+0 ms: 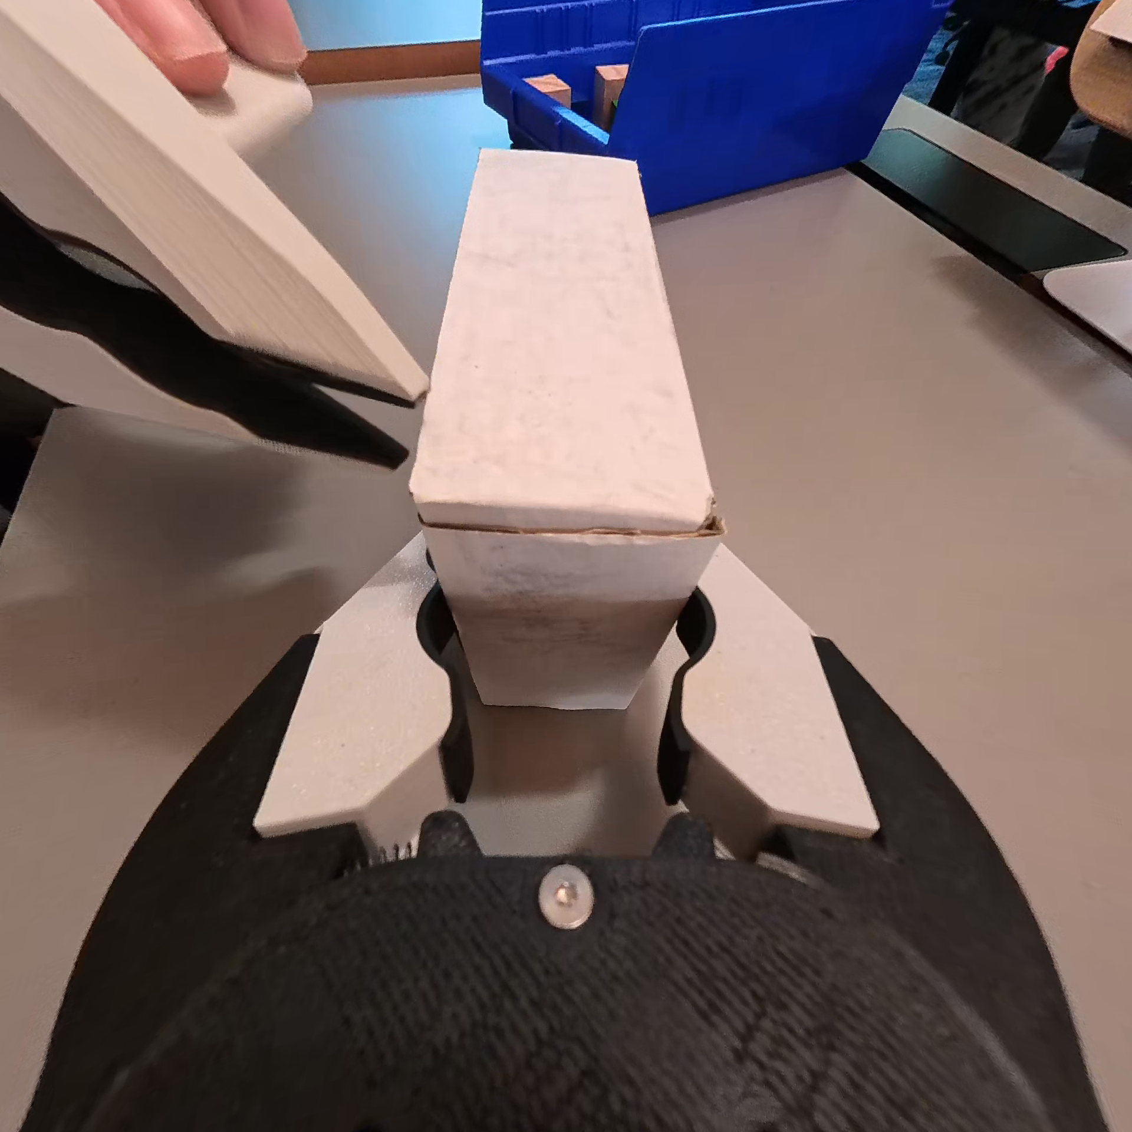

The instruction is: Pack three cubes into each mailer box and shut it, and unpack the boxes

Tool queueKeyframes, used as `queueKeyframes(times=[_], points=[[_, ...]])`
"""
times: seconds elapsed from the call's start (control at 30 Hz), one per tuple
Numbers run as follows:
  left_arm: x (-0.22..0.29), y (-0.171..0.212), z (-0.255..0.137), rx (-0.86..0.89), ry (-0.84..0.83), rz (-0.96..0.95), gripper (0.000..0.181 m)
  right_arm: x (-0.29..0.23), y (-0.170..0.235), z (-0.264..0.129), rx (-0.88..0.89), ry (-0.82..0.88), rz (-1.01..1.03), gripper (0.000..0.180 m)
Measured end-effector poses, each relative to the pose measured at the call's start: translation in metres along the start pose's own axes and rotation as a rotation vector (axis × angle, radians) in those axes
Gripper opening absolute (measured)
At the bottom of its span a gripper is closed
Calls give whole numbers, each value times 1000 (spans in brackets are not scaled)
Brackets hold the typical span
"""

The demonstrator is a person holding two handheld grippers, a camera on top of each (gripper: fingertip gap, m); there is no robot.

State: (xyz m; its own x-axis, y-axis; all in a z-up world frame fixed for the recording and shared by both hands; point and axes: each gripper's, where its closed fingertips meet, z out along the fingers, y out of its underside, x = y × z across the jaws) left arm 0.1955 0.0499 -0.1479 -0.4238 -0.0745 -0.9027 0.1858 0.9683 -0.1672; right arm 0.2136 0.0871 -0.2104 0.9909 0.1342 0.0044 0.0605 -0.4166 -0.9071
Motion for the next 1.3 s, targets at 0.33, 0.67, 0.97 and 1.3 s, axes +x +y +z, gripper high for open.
queueKeyframes(times=[0.33,0.67,0.97,1.3], points=[[-5,3,4,-36,3,39,9,-1,1,0,-5,5,-19,74],[-28,3,5,-88,-22,55,0,-5,5,0,-71,-9,-81,73],[-30,51,-13,-149,-23,-14,27,-5,2,-1,-9,-30,-47,73],[-22,120,-38,-141,37,-284,1,-9,5,0,-63,-94,-84,73]])
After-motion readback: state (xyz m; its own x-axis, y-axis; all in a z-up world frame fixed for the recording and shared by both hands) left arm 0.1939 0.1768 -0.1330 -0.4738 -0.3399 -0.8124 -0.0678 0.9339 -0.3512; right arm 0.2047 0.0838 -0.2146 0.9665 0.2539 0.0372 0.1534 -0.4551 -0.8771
